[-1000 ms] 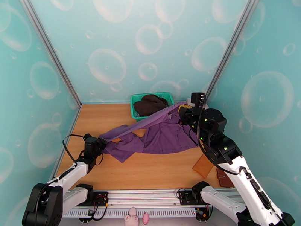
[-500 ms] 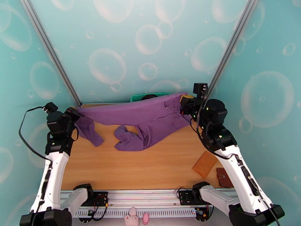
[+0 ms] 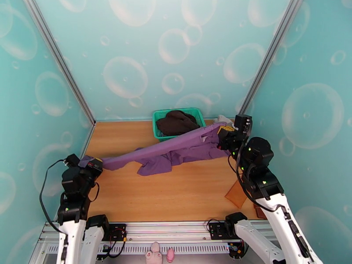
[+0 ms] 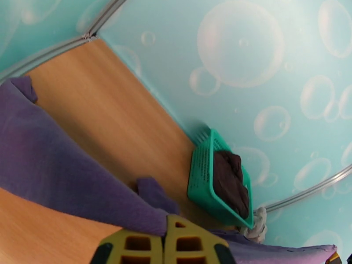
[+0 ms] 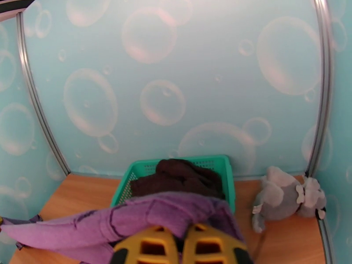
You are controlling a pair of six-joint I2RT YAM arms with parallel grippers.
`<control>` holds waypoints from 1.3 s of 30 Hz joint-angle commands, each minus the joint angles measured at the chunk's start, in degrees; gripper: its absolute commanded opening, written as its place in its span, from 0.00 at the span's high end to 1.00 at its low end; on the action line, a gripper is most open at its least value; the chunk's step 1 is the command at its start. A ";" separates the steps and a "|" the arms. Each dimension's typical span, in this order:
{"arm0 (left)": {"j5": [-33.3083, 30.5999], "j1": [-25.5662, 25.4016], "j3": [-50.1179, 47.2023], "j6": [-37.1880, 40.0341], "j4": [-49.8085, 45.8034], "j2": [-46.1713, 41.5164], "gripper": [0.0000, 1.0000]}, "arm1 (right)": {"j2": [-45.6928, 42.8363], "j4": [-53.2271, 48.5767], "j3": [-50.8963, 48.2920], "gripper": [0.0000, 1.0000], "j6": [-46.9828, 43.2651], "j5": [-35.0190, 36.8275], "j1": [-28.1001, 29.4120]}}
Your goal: Fold and stack the trousers
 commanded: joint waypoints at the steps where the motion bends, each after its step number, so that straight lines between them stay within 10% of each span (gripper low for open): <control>1: 1.14 -1.91 -2.97 -3.35 -5.91 -2.28 1.00 | -2.94 1.70 -1.80 1.00 2.62 8.80 -1.03; 13: 7.92 -9.30 -7.97 -2.33 0.02 2.86 0.94 | -4.60 1.30 -1.71 1.00 1.77 18.23 -2.99; 25: -0.49 -10.54 -3.60 0.88 1.18 5.62 0.76 | -13.00 -0.08 -3.36 1.00 -0.38 17.40 -4.58; 39: -12.71 -9.93 -3.31 0.11 11.38 29.05 0.54 | -17.16 -0.70 -4.17 0.87 -0.29 16.19 -4.65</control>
